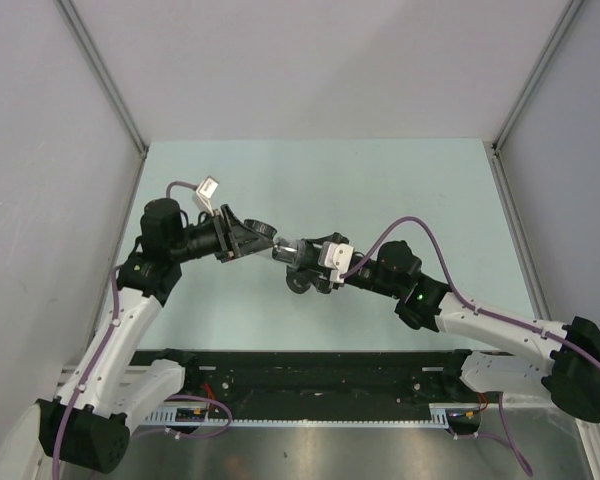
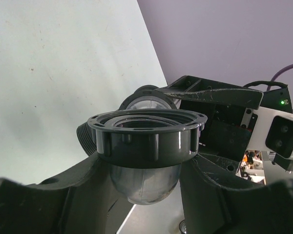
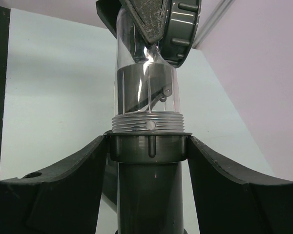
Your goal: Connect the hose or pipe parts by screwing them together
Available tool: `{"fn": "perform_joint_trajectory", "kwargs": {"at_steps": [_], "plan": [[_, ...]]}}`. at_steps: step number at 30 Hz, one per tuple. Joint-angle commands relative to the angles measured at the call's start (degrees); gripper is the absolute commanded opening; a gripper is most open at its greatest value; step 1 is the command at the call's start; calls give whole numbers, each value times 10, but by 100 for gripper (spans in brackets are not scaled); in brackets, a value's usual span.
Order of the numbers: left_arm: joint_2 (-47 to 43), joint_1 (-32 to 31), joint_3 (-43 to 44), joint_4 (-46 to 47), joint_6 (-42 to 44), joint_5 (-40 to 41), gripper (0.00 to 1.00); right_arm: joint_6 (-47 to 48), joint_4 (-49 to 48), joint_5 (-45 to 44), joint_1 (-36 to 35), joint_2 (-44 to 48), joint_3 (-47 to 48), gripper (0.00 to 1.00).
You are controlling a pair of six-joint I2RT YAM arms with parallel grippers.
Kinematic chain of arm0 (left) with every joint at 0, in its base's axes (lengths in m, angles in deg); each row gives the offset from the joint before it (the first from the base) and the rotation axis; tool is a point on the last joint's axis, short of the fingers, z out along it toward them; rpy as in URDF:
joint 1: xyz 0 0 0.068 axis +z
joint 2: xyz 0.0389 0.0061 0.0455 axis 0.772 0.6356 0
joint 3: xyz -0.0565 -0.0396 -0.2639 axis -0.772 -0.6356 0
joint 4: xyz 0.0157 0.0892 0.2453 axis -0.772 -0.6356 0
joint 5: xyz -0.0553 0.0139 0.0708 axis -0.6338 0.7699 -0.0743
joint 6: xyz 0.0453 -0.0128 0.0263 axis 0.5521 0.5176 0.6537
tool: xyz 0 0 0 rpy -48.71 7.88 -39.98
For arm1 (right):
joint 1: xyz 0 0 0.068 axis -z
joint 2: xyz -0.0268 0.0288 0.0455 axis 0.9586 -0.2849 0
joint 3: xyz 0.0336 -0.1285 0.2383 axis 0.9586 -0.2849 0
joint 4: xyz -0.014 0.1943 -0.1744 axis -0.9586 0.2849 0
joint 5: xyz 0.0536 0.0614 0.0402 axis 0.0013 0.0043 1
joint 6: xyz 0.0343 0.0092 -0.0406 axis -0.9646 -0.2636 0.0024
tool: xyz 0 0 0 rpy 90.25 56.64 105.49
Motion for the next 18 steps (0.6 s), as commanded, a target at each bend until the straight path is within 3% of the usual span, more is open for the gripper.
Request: {"fn": "perform_joint_trajectory", "kwargs": {"at_steps": [1, 18], "plan": [[-7, -7, -8, 19, -20, -38, 0, -31, -77, 47, -10, -4, 26, 49], [24, -24, -32, 24, 46, -72, 0, -61, -70, 131, 11, 1, 26, 42]]}}
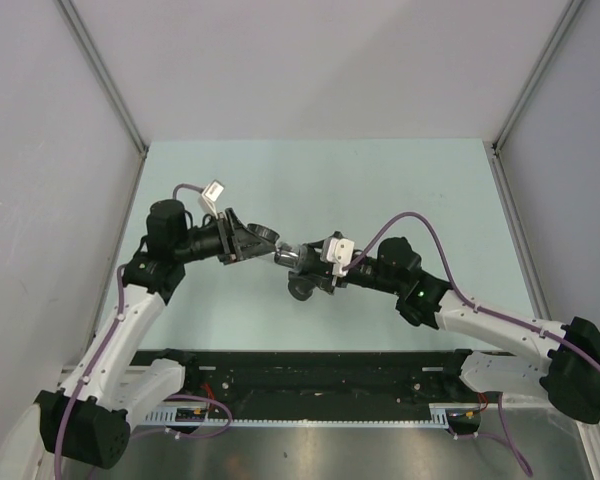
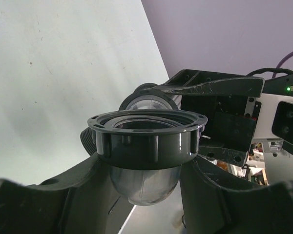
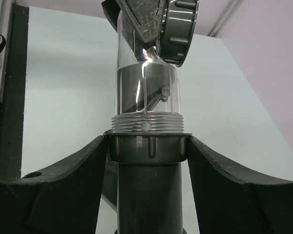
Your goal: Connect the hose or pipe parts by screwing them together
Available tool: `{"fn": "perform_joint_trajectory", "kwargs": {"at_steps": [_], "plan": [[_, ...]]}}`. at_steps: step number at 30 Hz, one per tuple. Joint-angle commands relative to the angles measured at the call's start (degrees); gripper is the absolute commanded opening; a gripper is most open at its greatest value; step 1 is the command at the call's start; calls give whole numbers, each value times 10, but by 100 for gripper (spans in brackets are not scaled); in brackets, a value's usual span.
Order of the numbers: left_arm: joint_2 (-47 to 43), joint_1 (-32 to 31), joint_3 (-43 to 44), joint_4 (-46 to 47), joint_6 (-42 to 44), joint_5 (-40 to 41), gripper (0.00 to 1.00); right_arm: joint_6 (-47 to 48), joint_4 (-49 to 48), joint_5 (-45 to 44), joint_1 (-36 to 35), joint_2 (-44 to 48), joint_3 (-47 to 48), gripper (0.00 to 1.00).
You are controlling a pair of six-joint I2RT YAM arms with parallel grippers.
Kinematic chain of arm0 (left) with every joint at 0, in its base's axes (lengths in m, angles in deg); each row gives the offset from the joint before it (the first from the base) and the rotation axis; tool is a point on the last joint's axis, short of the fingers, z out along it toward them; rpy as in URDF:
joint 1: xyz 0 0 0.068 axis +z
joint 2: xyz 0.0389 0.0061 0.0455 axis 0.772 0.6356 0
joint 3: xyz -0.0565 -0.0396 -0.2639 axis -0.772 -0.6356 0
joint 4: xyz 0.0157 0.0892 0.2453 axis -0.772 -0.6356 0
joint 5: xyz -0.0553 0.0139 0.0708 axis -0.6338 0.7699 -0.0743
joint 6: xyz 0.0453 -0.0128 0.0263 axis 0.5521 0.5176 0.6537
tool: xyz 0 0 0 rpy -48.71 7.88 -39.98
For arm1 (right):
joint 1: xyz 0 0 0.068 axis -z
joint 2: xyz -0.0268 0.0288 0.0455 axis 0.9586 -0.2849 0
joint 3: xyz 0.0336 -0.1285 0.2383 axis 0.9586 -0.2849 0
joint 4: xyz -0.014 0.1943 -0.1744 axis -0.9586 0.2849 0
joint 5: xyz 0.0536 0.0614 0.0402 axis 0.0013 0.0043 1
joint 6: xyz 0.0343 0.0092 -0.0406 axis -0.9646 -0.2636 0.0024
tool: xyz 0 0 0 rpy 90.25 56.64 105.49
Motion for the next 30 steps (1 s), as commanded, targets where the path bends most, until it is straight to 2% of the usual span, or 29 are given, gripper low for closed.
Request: {"fn": "perform_joint_trajectory", "kwargs": {"at_steps": [1, 9, 16, 23, 30], "plan": [[16, -27, -13, 11, 35, -52, 0, -30, -86, 109, -4, 6, 26, 41], [15, -47, -17, 26, 96, -35, 0, -72, -92, 167, 22, 7, 26, 34], [12, -53, -36, 64, 121, -56, 0, -111, -101, 219, 47, 10, 26, 24], [-3, -62, -42, 81, 233, -82, 0, -143, -118, 291, 67, 4, 26, 15], [4, -78, -39, 93, 292, -126, 0, -160, -125, 335, 76, 5, 26, 9]]}}
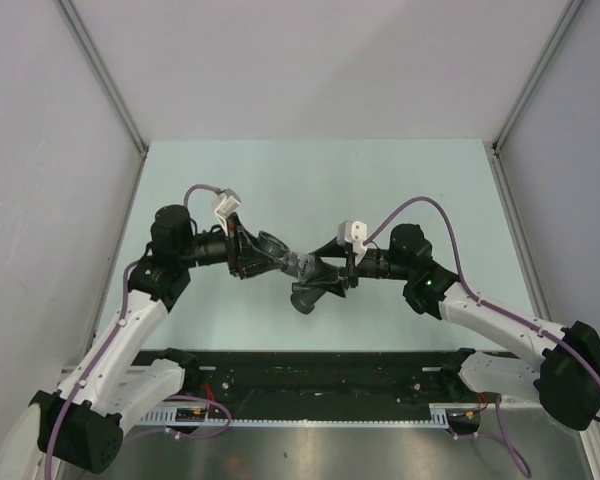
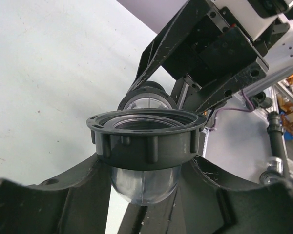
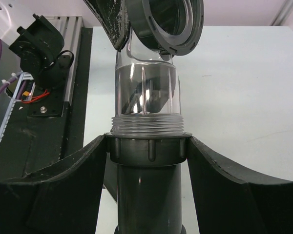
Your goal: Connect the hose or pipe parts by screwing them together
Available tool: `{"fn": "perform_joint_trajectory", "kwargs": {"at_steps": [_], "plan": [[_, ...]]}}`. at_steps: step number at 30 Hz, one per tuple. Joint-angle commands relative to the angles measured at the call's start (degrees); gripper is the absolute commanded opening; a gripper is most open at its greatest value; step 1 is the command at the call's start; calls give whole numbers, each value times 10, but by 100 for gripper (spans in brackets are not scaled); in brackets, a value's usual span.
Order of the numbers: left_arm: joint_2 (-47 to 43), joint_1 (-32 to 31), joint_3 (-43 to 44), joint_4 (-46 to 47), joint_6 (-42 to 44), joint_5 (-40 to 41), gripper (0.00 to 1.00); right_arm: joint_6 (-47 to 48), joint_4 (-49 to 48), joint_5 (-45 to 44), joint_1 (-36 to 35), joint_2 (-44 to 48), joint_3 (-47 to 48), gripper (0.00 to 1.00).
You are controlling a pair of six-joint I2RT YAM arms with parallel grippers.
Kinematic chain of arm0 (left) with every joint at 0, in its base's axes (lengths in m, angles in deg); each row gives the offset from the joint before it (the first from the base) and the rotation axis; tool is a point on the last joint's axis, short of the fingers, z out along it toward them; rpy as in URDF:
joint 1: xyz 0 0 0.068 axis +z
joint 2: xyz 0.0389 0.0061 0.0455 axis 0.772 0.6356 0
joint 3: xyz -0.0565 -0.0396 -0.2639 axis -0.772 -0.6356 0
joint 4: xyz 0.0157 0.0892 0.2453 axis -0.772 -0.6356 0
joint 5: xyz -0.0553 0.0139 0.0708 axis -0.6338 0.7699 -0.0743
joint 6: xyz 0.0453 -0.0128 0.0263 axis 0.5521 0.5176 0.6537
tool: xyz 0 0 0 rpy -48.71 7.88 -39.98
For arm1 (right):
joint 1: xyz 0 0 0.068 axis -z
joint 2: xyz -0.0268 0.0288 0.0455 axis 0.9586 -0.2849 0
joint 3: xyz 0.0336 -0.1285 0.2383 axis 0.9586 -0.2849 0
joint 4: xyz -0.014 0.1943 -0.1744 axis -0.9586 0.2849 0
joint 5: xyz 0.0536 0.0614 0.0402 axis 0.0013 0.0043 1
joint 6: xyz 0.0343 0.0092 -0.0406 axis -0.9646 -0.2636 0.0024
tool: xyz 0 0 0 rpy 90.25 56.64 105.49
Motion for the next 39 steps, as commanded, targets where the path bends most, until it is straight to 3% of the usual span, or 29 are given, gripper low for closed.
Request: {"fn": "perform_joint_trajectory", "kwargs": {"at_steps": [1, 7, 13, 19, 21, 25, 29, 30, 31, 35, 37, 39], "plan": [[15, -40, -8, 19, 80, -66, 0, -25, -141, 139, -15, 7, 27, 9], [5, -84, -14, 19, 167, -70, 0, -54, -153, 173, -6, 5, 26, 5], [2, -88, -23, 19, 251, -88, 0, -58, -142, 201, -2, 10, 26, 0], [22, -88, -26, 19, 273, -92, 0, -64, -130, 204, 11, 20, 26, 0], [15, -87, -27, 19, 269, -37, 0, -61, -114, 194, 13, 22, 26, 0], [-26, -70, -23, 73, 176, 47, 0, -32, -62, 144, 14, 28, 27, 0], [-62, -21, -36, 125, 83, 152, 0, -42, -50, 14, 20, 20, 26, 2], [-64, -2, -40, 125, 65, 207, 0, -51, -52, -20, 27, 16, 27, 7], [-66, 8, -42, 124, 36, 222, 0, -62, -49, -94, 28, 11, 27, 18], [-67, 36, -58, 119, -16, 268, 0, -111, -1, -281, 34, 13, 39, 33], [-71, 38, -65, 111, -31, 298, 0, -158, 67, -408, 33, 21, 53, 49], [-77, 38, -72, 101, -42, 317, 0, -256, 167, -520, 35, 35, 87, 53]]}}
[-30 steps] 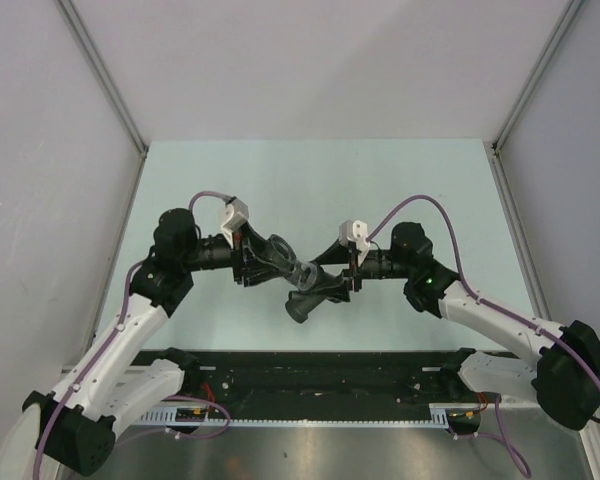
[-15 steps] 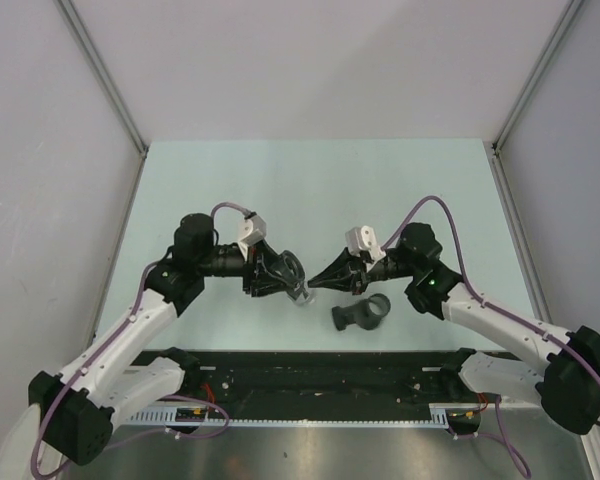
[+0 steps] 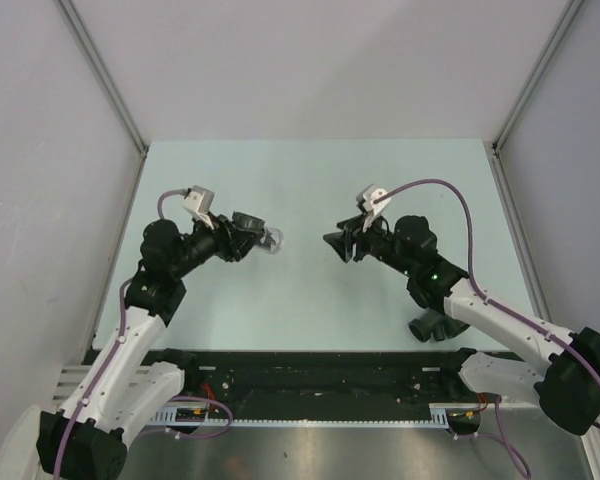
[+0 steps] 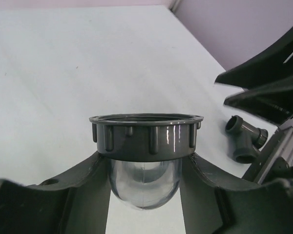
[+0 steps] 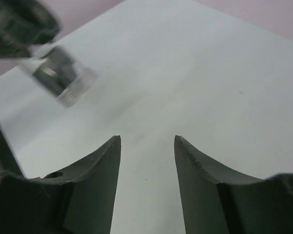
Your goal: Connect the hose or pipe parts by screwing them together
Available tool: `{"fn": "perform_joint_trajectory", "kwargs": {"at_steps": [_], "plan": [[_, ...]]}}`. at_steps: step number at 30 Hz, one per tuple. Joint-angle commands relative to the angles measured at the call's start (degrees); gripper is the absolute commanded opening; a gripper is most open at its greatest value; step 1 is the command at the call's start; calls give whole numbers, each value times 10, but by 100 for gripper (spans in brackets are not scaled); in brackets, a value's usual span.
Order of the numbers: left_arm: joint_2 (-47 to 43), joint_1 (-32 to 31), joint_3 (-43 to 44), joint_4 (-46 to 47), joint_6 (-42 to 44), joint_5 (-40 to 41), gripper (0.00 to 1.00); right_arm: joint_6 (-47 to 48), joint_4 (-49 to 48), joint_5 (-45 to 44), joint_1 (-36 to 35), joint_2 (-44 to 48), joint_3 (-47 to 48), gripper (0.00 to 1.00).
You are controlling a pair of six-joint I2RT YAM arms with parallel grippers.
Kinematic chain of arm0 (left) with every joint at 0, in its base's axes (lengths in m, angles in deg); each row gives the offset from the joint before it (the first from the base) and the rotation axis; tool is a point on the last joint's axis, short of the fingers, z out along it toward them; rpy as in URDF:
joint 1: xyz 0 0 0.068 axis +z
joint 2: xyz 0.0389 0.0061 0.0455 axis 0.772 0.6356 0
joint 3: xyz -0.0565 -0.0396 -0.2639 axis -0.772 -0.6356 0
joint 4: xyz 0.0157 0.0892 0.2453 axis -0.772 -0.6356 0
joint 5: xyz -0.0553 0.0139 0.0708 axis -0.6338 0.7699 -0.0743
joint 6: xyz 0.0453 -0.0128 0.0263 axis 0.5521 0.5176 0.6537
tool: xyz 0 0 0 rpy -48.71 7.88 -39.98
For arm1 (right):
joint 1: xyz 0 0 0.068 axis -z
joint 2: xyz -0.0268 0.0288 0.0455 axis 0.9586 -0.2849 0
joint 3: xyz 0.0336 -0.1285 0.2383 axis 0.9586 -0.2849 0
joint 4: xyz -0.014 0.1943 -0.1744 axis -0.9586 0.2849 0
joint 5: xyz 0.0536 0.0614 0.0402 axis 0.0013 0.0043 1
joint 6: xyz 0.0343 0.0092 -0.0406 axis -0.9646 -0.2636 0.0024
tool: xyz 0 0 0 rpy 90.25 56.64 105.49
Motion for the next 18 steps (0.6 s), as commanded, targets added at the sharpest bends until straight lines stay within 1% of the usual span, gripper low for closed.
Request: {"fn": "perform_joint_trajectory", "kwargs": {"at_steps": [1, 2, 3, 4, 5, 6, 7, 8, 9, 10, 11, 12, 13, 14, 17, 18], "plan": [[-16, 4, -12, 4, -58, 88, 0, -177, 182, -381, 4, 28, 79, 52], [-20, 4, -15, 4, -57, 96, 0, -214, 233, -415, 8, 35, 101, 52], [-31, 4, -22, -13, -54, 106, 0, -265, 319, -461, 12, 38, 112, 52], [-36, 4, -27, -17, -52, 123, 0, -302, 360, -482, 25, 39, 119, 54], [-42, 4, -31, -20, -49, 133, 0, -335, 445, -497, 38, 38, 134, 55], [-51, 4, -41, -31, -46, 143, 0, -367, 487, -493, 53, 38, 140, 57], [-55, 4, -44, -34, -45, 149, 0, -420, 522, -475, 95, 38, 142, 57], [-60, 4, -49, -38, -43, 153, 0, -434, 577, -454, 116, 40, 144, 57], [-63, 4, -57, -41, -43, 153, 0, -455, 604, -429, 132, 42, 143, 55], [-71, 4, -60, -44, -41, 149, 0, -492, 634, -429, 152, 42, 143, 53], [-73, 4, -64, -44, -38, 143, 0, -516, 689, -433, 181, 42, 144, 53], [-76, 4, -66, -49, -37, 141, 0, -540, 717, -434, 200, 38, 143, 53], [-80, 4, -67, -51, -37, 141, 0, -574, 742, -433, 218, 35, 144, 54], [-82, 4, -67, -53, -34, 134, 0, -588, 783, -433, 252, 29, 144, 55], [-88, 1, -63, -57, -27, 128, 0, -633, 852, -445, 299, 13, 144, 62], [-90, -2, -63, -59, -25, 130, 0, -648, 867, -469, 305, 11, 144, 67]]}}
